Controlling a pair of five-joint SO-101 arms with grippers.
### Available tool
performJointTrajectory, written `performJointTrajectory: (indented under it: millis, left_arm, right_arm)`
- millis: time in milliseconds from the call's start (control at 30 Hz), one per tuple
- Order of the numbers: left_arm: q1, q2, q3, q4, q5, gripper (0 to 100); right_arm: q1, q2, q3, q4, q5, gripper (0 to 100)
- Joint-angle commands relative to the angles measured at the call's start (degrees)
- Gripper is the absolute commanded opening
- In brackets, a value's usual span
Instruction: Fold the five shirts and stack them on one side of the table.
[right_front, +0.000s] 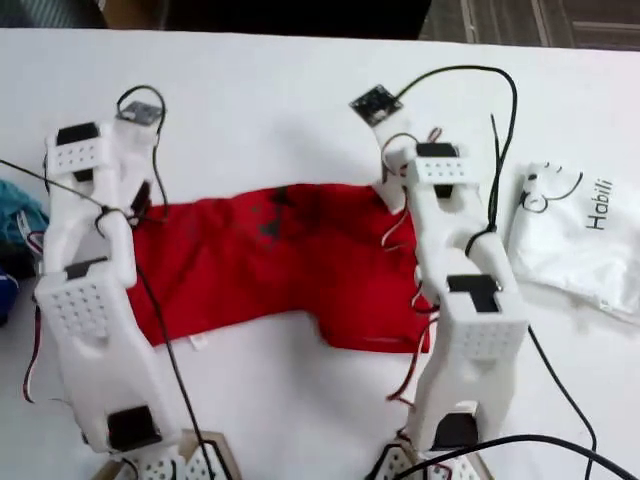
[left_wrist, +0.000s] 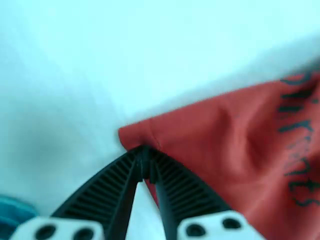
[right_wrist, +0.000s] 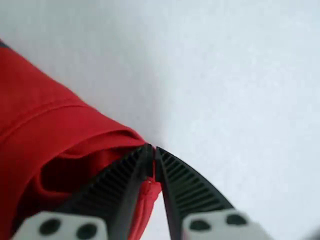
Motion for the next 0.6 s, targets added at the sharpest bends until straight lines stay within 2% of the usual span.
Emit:
performJointTrajectory:
  millis: [0, 233, 467, 567]
  left_arm:
    - [-0.44, 4.92, -9.19, -0.26, -0.18, 3]
    - [-0.70, 12.84, -27.12, 4.04, -0.18, 3]
    - [0.09, 13.89, -45.49, 18.73, -0.18, 3]
    - [0.53, 13.71, -50.42, 20.04, 0.79, 3]
  right_arm:
    - [1.89, 2.33, -6.68, 0.40, 0.09, 2.1]
    - [2.51, 8.75, -16.97, 2.42, 0.09, 2.1]
    - [0.31, 7.52, -27.52, 17.27, 0.00, 2.1]
    - [-2.33, 5.85, -29.71, 22.64, 0.00, 2.1]
